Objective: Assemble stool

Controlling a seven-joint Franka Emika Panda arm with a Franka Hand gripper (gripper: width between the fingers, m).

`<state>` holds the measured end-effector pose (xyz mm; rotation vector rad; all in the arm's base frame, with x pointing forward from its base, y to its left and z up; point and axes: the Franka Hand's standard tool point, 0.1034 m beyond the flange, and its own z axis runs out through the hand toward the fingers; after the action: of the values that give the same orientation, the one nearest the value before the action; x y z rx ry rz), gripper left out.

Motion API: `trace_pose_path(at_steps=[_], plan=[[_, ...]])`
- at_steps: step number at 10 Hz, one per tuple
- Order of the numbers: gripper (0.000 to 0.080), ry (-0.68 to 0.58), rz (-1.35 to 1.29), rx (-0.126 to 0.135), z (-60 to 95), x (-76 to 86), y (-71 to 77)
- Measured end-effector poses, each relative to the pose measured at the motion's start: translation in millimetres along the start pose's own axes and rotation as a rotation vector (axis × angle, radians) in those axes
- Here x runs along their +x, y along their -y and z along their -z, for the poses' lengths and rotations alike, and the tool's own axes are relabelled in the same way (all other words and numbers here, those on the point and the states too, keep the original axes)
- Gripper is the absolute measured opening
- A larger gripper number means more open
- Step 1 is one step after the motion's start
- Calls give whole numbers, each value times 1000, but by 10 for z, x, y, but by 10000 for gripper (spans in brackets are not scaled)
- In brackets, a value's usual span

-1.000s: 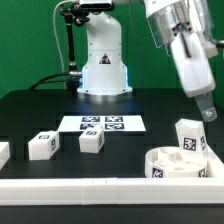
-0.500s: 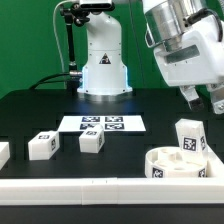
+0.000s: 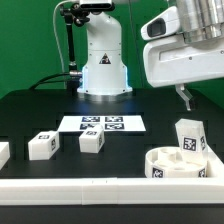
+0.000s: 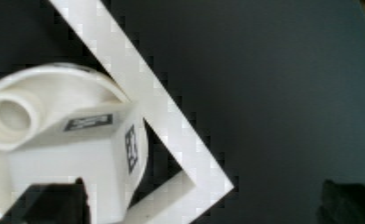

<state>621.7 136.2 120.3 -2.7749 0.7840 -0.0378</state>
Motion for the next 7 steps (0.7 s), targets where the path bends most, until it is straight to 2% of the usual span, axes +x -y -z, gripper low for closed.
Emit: trace_pose_path(at_steps=[4,7], plan=[[649,0,314,-1,-1,12,-17],[649,-14,729,-39,-12,60,-46]])
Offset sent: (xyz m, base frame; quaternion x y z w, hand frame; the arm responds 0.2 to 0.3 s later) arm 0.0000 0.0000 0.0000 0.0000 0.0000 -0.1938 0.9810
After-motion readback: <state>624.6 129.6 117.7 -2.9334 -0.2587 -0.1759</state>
